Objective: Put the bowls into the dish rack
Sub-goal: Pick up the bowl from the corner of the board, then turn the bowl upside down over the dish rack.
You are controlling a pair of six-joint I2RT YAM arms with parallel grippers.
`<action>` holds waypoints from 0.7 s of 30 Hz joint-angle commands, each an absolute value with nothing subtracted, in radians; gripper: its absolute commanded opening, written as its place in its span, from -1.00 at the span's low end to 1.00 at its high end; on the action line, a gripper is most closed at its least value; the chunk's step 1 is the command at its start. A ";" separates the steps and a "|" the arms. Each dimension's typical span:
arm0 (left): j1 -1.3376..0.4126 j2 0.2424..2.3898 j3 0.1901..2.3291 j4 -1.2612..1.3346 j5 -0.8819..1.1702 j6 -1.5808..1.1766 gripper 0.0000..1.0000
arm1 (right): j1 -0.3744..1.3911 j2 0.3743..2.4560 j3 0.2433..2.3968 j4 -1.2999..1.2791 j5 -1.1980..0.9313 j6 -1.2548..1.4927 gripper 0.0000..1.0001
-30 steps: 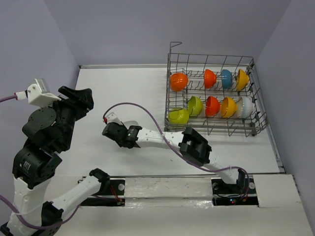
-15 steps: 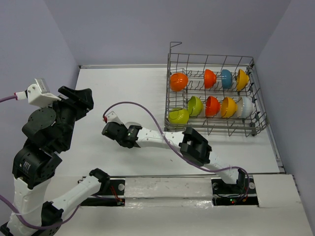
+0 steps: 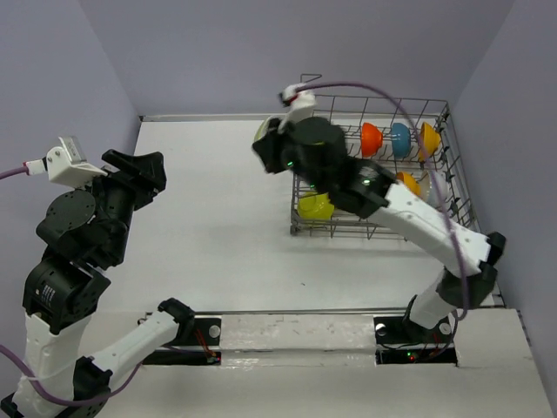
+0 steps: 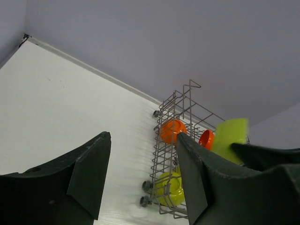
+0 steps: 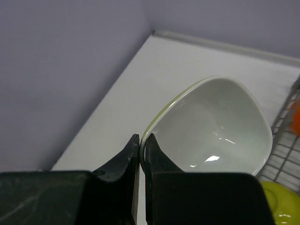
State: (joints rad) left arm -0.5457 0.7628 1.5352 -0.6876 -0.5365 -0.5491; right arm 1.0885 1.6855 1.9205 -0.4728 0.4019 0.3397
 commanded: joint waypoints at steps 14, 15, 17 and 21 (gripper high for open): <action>-0.541 0.877 1.431 -0.463 -0.385 -0.528 0.34 | 0.373 1.235 1.235 0.171 -0.145 0.745 -0.98; -0.541 0.891 1.427 -0.459 -0.373 -0.525 0.34 | 0.339 1.250 1.217 0.216 -0.257 0.779 -0.98; -0.541 0.905 1.422 -0.453 -0.362 -0.520 0.34 | 0.279 1.287 1.164 0.354 -0.355 0.903 -0.98; -0.541 0.926 1.385 -0.425 -0.344 -0.519 0.34 | 0.178 1.396 1.100 0.651 -0.565 1.100 -0.98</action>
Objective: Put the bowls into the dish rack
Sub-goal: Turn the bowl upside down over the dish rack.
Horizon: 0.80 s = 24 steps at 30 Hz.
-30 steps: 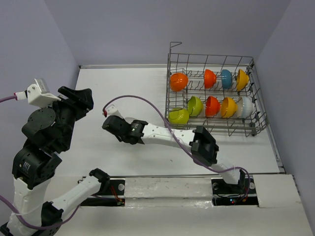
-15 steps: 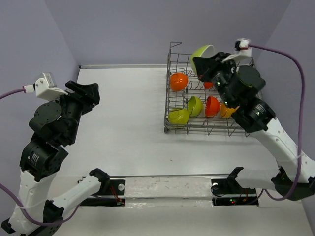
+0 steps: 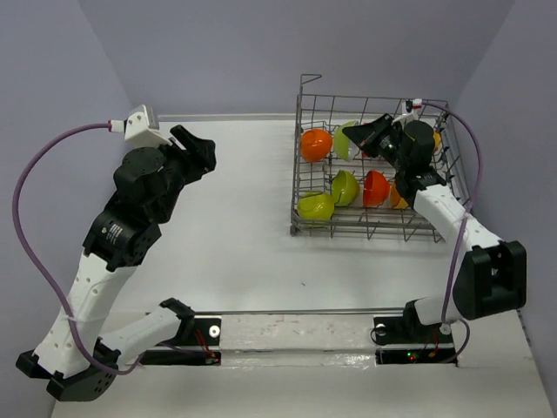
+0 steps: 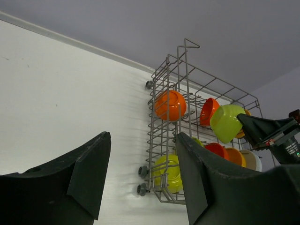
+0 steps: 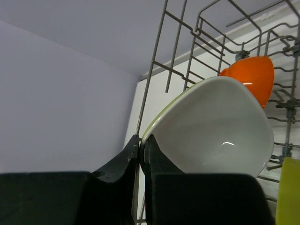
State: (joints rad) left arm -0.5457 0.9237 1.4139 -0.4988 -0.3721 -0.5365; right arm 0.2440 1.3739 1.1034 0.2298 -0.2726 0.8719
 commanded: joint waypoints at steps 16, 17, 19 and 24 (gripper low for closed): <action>-0.541 0.946 1.312 -0.364 -0.319 -0.525 0.34 | 0.140 1.583 1.063 1.066 -0.827 1.431 -0.98; -0.540 0.946 1.310 -0.361 -0.318 -0.525 0.34 | 0.140 1.595 1.063 1.066 -0.828 1.433 -0.98; -0.541 0.953 1.304 -0.356 -0.316 -0.526 0.34 | 0.140 1.609 1.065 1.065 -0.842 1.436 -0.98; -0.540 0.965 1.286 -0.336 -0.307 -0.531 0.34 | 0.140 1.660 1.075 1.068 -0.861 1.442 -0.98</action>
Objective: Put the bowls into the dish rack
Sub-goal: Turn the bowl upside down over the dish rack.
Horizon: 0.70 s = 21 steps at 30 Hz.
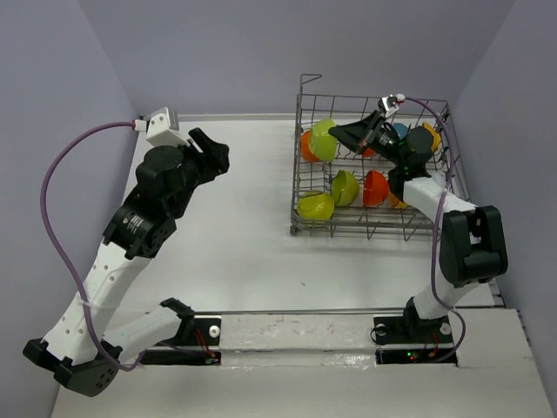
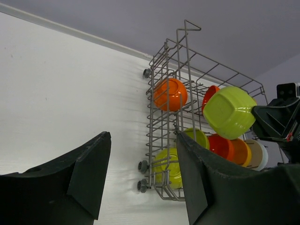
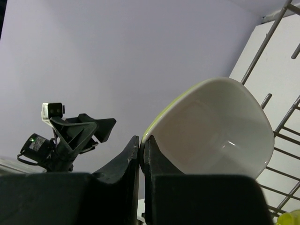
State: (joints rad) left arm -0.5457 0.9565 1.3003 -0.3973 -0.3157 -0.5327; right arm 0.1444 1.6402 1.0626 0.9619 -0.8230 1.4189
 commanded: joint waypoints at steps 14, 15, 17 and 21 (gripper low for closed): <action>-0.541 1.026 1.267 -0.293 -0.279 -0.538 0.34 | 0.149 1.741 1.144 0.904 -0.861 1.353 -0.98; -0.541 1.038 1.267 -0.293 -0.275 -0.541 0.34 | 0.158 1.750 1.147 0.899 -0.859 1.348 -0.98; -0.541 1.048 1.264 -0.287 -0.270 -0.543 0.33 | 0.169 1.758 1.157 0.877 -0.856 1.330 -0.98; -0.541 1.063 1.261 -0.278 -0.267 -0.543 0.33 | 0.181 1.784 1.164 0.865 -0.854 1.319 -0.98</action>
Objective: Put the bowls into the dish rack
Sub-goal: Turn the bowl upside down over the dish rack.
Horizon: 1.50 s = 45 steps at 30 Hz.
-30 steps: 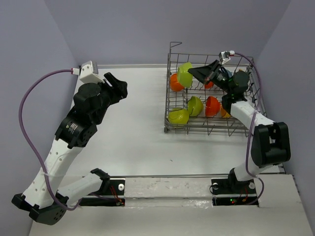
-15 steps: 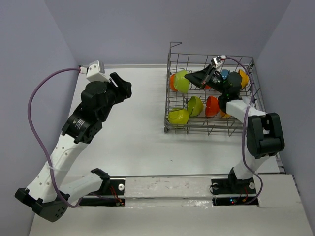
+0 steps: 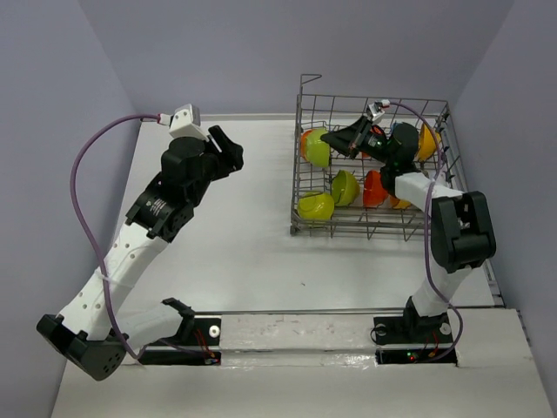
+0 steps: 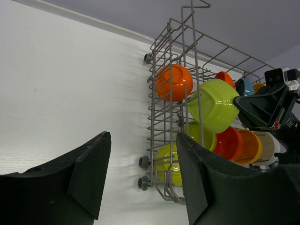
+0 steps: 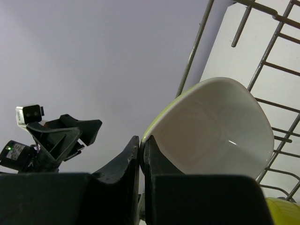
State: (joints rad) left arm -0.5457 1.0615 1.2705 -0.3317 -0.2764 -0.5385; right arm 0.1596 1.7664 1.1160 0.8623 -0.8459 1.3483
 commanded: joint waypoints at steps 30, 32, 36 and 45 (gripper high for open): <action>-0.541 1.101 1.269 -0.265 -0.253 -0.528 0.33 | 0.218 1.936 1.218 0.732 -0.773 1.241 -0.98; -0.541 1.101 1.262 -0.262 -0.253 -0.529 0.33 | 0.218 1.933 1.207 0.726 -0.764 1.232 -0.98; -0.541 1.103 1.256 -0.259 -0.252 -0.529 0.33 | 0.218 1.921 1.197 0.704 -0.750 1.215 -0.98; -0.541 1.097 1.255 -0.264 -0.252 -0.528 0.33 | 0.218 1.910 1.187 0.654 -0.727 1.181 -0.98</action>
State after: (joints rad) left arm -0.5457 1.1114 1.2625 -0.3065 -0.2543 -0.5392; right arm 0.2111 1.9446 1.1942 0.6418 -0.7437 1.2098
